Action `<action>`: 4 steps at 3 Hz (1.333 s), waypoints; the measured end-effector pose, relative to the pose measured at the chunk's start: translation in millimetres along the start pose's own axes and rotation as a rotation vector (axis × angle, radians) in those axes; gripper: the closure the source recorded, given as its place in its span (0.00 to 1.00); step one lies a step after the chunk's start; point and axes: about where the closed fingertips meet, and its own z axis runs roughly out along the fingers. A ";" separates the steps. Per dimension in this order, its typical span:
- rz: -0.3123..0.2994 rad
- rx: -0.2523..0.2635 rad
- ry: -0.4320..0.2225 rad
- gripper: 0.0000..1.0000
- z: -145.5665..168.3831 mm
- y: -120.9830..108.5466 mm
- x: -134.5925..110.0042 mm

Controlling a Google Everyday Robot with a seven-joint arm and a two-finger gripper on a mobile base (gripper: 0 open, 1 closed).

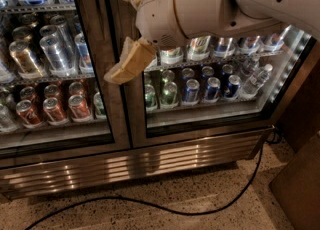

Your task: Open left fridge door

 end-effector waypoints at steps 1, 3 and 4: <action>0.005 -0.001 -0.015 0.11 15.2 -2.8 -4.6; 0.045 -0.012 -0.046 0.13 39.0 -8.4 -8.3; 0.075 0.000 -0.061 0.13 54.7 -13.3 -13.0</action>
Offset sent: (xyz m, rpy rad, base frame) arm 0.0217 0.0339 -0.0099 0.0471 0.0486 0.0007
